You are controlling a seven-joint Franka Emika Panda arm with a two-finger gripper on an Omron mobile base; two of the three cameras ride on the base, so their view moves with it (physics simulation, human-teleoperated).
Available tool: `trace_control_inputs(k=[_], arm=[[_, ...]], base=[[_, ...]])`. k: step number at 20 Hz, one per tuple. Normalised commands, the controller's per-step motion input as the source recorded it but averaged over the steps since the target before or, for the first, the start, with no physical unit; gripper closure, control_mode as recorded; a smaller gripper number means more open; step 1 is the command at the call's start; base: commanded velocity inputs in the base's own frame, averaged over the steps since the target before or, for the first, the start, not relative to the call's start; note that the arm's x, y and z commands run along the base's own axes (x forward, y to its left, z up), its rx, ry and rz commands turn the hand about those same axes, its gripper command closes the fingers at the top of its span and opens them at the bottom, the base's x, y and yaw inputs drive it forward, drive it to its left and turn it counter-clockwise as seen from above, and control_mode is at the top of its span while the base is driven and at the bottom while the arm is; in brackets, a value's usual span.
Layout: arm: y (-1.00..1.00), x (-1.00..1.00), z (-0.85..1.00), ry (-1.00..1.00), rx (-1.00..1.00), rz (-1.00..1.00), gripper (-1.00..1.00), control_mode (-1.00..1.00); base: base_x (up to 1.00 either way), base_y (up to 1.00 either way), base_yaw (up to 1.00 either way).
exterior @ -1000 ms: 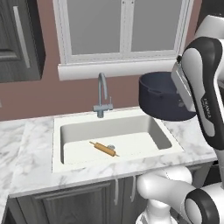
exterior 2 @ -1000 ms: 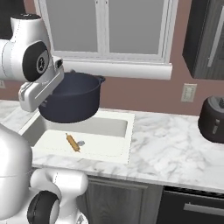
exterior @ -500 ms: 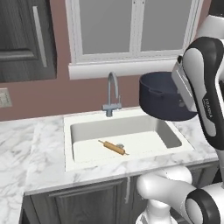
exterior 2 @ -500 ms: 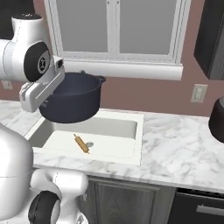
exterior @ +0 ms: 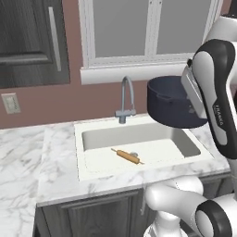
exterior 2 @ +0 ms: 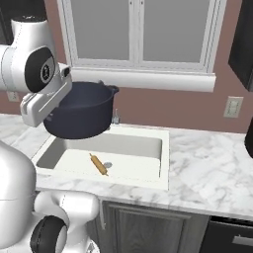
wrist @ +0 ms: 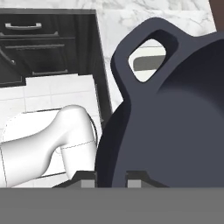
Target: Pick the pot and glass cup and place them in the sink. Then turn on the water.
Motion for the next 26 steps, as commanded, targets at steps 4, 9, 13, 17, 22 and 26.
trace_control_inputs(k=[4,9,13,17,22,26], arm=[[0.00,0.00,0.00,0.00,0.00,0.00,1.00,1.00],[0.00,0.00,0.00,0.00,0.00,0.00,1.00,1.00],[0.00,0.00,0.00,0.00,0.00,0.00,1.00,1.00],[0.00,0.00,0.00,0.00,0.00,0.00,1.00,1.00],[-0.01,0.21,-0.09,0.00,0.00,0.00,1.00,-1.00],[-0.17,0.64,-0.44,0.00,0.00,0.00,1.00,-1.00]], base=[[0.36,0.00,0.00],[0.31,0.00,0.01],[0.24,-0.03,0.03],[0.16,0.00,0.03],[0.22,0.00,0.00],[0.00,0.00,0.00]])
